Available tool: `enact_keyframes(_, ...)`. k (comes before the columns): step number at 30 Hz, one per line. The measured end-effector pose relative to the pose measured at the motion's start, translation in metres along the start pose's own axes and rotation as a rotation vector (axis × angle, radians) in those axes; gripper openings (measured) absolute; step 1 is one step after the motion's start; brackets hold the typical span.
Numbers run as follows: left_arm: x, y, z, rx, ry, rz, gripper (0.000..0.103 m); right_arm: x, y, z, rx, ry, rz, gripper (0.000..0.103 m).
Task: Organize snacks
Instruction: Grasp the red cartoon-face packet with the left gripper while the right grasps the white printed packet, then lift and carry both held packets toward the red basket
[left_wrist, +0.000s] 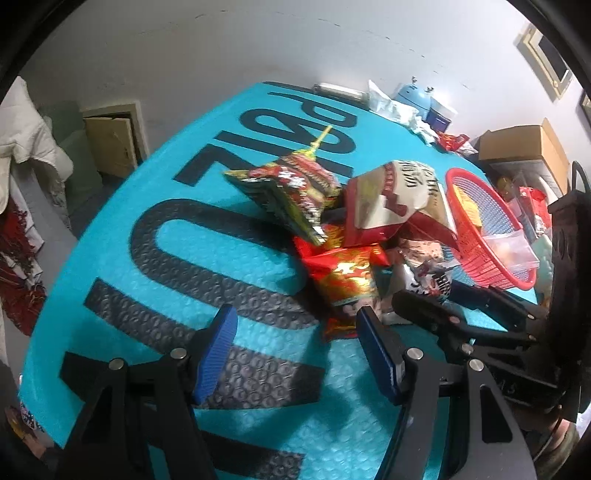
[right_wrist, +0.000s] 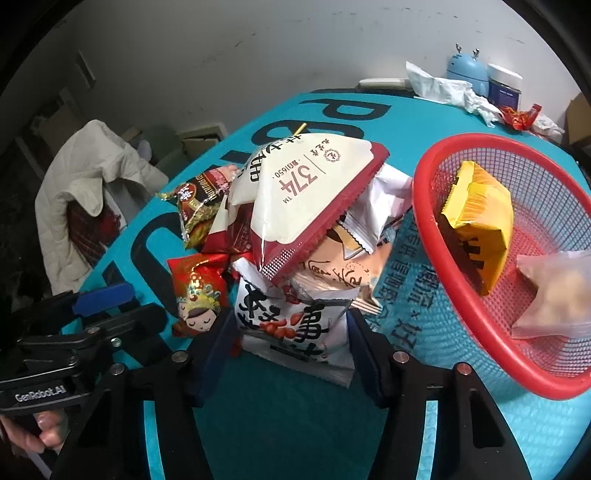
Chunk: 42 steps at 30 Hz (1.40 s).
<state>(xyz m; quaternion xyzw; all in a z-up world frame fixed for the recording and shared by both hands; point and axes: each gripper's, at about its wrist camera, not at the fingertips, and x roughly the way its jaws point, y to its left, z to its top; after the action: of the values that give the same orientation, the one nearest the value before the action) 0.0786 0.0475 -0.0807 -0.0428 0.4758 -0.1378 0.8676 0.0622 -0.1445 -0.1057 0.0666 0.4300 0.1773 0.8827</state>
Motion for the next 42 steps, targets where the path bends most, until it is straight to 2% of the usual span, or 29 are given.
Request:
enact_keyframes(7, 0.011, -0.010, 0.007, -0.006, 0.014, -0.069, 0.066, -0.009, -0.012, -0.007, 0.023, 0.009, 0.004, 0.060)
enact_keyframes(13, 0.024, -0.021, 0.011, 0.014, 0.033, -0.083, 0.065, -0.016, -0.017, -0.014, 0.029, 0.013, 0.013, 0.060)
enact_keyframes(14, 0.025, -0.022, 0.011, 0.020, 0.031, -0.082, 0.061, -0.016, -0.017, -0.016, 0.028, 0.015, 0.017, 0.060)
enact_keyframes(15, 0.026, -0.025, 0.012, 0.030, 0.029, -0.067, 0.048, -0.016, -0.017, -0.017, 0.027, 0.014, 0.018, 0.060)
enact_keyframes(16, 0.028, -0.028, 0.012, 0.049, 0.032, -0.042, 0.041, -0.017, -0.016, -0.017, 0.025, 0.015, 0.019, 0.060)
enact_keyframes(22, 0.023, -0.031, 0.009, 0.069, 0.037, -0.055, 0.031, -0.021, -0.020, -0.021, 0.049, 0.018, 0.041, 0.060)
enact_keyframes(35, -0.004, -0.051, -0.018, 0.099, 0.047, -0.098, 0.030, -0.047, -0.021, -0.044, 0.045, 0.008, 0.062, 0.060)
enact_keyframes(42, -0.021, -0.059, -0.038, 0.140, 0.088, -0.103, 0.030, -0.062, -0.022, -0.054, 0.031, 0.001, 0.062, 0.060)
